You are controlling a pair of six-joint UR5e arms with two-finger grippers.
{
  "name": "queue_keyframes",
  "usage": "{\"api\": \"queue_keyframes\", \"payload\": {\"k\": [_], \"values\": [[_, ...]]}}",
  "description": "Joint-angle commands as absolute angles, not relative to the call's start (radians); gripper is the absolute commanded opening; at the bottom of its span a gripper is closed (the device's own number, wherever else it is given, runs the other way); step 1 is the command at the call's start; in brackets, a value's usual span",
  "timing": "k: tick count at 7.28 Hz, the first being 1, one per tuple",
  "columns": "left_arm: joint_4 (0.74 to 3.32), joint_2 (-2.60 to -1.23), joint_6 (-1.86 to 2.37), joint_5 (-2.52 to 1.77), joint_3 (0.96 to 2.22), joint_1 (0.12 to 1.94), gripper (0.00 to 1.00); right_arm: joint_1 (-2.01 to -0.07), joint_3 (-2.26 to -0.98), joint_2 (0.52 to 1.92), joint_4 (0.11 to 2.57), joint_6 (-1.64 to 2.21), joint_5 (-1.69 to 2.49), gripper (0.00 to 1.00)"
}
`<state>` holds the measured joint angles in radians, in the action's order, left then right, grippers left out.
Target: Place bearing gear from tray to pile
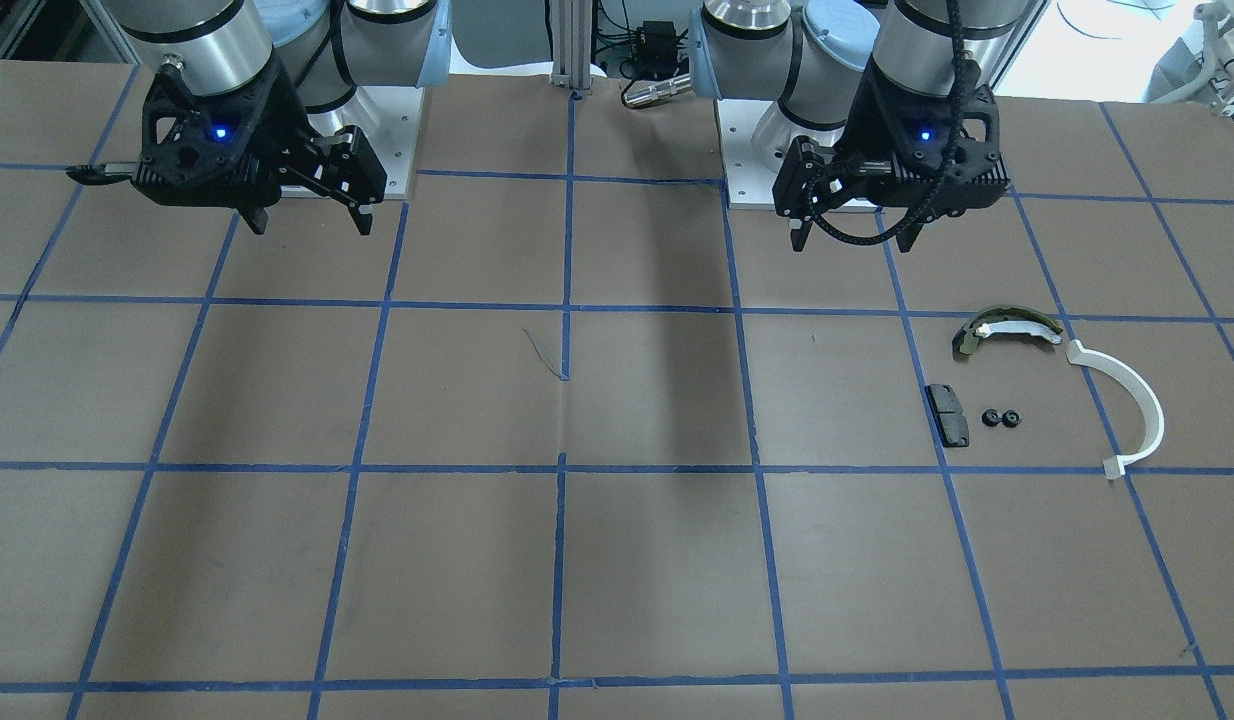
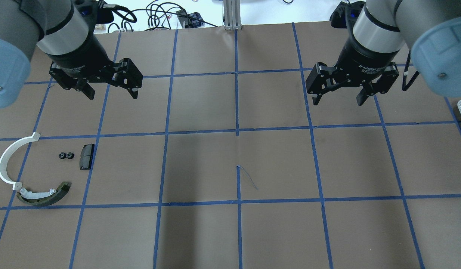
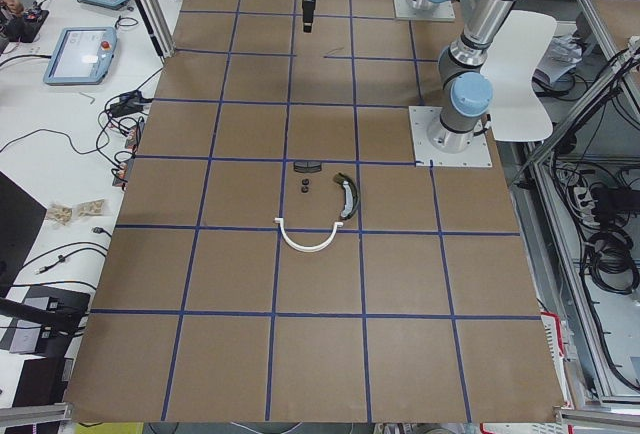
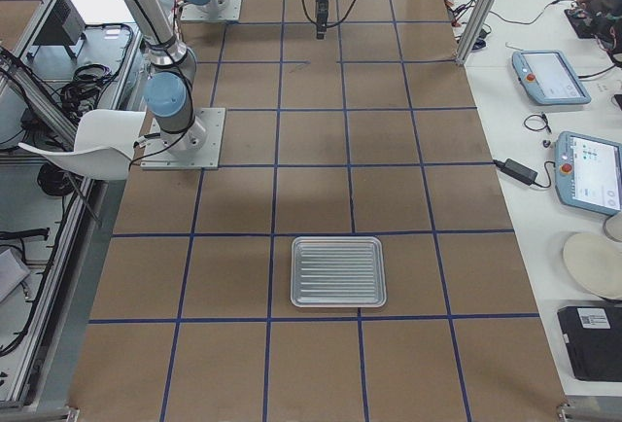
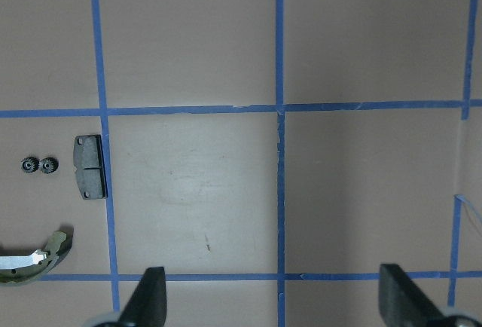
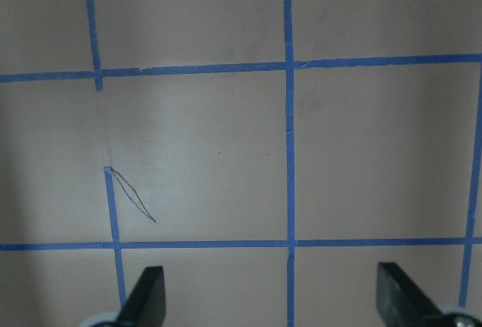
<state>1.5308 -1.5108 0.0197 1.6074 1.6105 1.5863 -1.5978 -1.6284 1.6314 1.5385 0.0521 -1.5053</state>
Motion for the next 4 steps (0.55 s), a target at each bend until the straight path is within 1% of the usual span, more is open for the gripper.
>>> {"api": "queue_keyframes", "payload": {"k": [1,4], "values": [[1.516,-1.508,0.049,1.608,1.624,1.591,1.0,-1.597,-1.624,1.632,1.528,0.054,-1.496,1.0],[1.517,-1.499,0.038,1.603,1.626,1.592,1.0,-1.595,-1.624,1.638,1.532,0.054,-1.56,1.0]]}}
